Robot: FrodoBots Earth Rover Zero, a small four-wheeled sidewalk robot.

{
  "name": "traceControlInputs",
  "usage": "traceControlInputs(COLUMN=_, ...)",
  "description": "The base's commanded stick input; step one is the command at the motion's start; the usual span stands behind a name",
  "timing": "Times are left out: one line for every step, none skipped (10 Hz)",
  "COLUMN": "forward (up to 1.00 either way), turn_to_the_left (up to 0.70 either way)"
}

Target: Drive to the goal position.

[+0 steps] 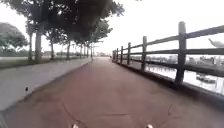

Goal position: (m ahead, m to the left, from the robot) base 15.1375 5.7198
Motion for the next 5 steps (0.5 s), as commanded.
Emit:
traceControlInputs(forward=1.00, turn_to_the_left=0.00)
traceControlInputs(forward=1.00, turn_to_the_left=0.00)
traceControlInputs(forward=1.00, turn_to_the_left=0.00)
traceControlInputs(forward=1.00, turn_to_the_left=0.00)
traceControlInputs(forward=1.00, turn_to_the_left=0.00)
